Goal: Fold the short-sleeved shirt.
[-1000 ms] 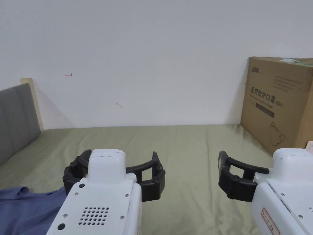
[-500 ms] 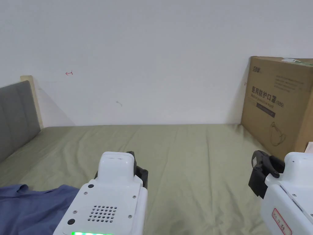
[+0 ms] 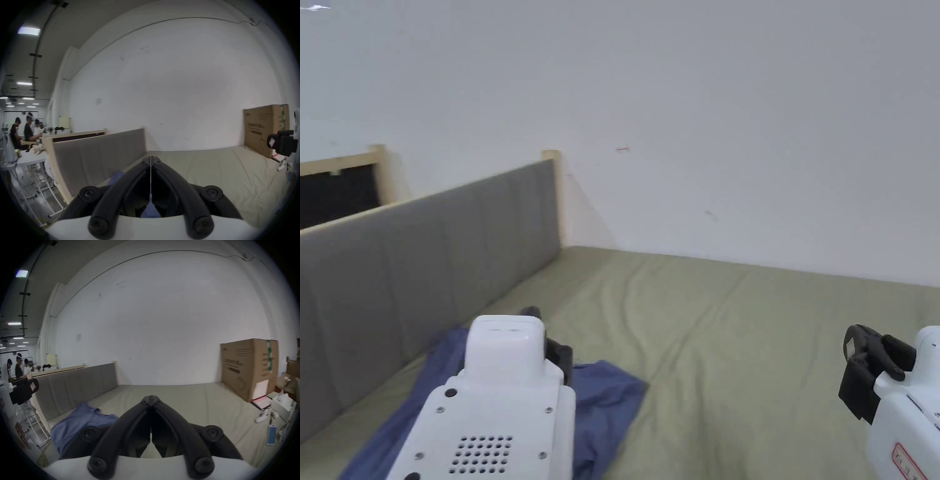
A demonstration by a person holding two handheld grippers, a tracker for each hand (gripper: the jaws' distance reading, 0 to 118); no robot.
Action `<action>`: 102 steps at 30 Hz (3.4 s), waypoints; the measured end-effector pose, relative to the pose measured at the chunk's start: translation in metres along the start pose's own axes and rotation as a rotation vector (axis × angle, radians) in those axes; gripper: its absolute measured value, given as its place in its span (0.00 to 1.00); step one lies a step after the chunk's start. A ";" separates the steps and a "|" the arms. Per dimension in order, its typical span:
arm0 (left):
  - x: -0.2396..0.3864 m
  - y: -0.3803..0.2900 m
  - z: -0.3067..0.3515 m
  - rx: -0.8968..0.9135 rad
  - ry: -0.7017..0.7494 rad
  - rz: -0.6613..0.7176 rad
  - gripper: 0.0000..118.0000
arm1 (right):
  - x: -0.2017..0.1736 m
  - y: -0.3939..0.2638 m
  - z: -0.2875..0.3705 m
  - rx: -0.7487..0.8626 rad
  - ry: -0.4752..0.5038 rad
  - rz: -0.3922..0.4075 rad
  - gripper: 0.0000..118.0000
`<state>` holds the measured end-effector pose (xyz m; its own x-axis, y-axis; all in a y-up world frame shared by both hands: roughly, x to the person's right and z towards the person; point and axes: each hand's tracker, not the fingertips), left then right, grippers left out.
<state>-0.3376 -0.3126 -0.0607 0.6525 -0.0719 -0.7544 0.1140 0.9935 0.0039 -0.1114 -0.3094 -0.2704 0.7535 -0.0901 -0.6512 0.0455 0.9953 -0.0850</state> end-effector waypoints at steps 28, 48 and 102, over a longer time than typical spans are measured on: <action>-0.085 -0.196 -0.302 -1.160 -0.238 0.216 0.94 | 0.025 -0.040 -0.048 -0.315 0.111 0.062 0.00; -0.088 -0.239 -0.293 -1.010 -0.272 0.102 0.00 | 0.053 -0.064 -0.066 -0.437 0.122 -0.036 0.00; 0.273 0.006 -0.143 -0.608 -0.964 0.212 0.87 | 0.208 -0.013 0.077 -0.195 -0.226 -0.200 0.00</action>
<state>-0.2655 -0.3138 -0.3604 0.9455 0.3235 0.0378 -0.2744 0.8535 -0.4431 0.0953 -0.3382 -0.3460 0.8692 -0.2510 -0.4260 0.0969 0.9314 -0.3509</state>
